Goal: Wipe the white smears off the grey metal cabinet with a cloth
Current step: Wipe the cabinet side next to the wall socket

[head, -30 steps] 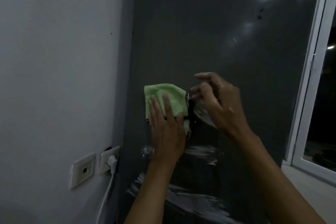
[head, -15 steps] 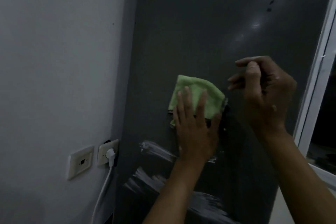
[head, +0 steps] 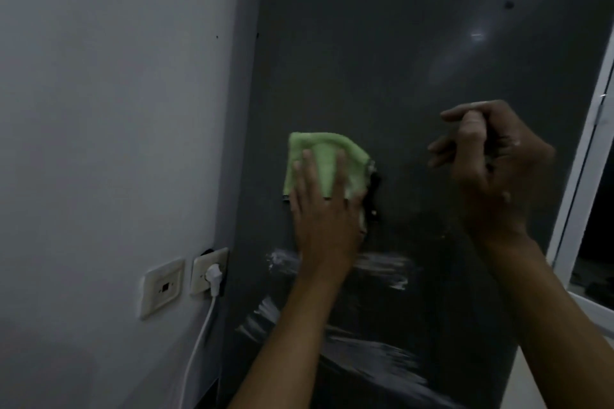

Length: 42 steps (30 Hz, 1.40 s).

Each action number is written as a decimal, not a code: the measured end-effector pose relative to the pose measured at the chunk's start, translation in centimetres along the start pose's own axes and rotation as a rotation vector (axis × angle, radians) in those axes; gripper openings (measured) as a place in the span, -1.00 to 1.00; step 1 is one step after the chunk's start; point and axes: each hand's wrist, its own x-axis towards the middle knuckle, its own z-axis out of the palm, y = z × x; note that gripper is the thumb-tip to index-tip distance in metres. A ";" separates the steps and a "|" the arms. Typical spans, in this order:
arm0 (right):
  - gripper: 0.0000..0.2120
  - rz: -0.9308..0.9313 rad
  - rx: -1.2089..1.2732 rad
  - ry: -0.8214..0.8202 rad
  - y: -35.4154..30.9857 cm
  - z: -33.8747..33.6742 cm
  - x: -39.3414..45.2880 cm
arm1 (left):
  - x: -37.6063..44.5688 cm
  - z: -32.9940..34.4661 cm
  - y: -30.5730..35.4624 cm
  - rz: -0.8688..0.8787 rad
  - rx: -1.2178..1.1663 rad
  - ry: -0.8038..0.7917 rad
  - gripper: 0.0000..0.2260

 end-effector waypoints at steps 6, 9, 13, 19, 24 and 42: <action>-0.77 0.062 -0.088 -0.056 -0.1 -1.1 0.5 | 0.8 -1.1 -6.0 -0.327 -0.226 -0.002 -0.39; -0.75 0.055 -0.191 -0.126 -0.1 -1.9 0.9 | 0.3 -0.6 -4.9 -0.329 -0.300 0.042 -0.42; -0.69 0.006 -0.307 -0.193 0.4 -3.1 1.6 | -1.3 0.4 -1.7 -0.150 -0.164 0.093 -0.44; -0.65 0.054 -0.335 -0.079 1.5 -4.8 2.5 | -3.7 2.3 5.5 0.227 -0.058 0.117 -0.48; -0.68 0.043 -0.342 -0.061 1.5 -4.7 2.1 | -4.3 3.2 7.3 0.420 -0.051 0.050 -0.43; -0.62 0.038 -0.361 -0.043 3.5 -8.6 2.0 | -4.8 3.6 10.0 0.253 -0.037 0.067 -0.38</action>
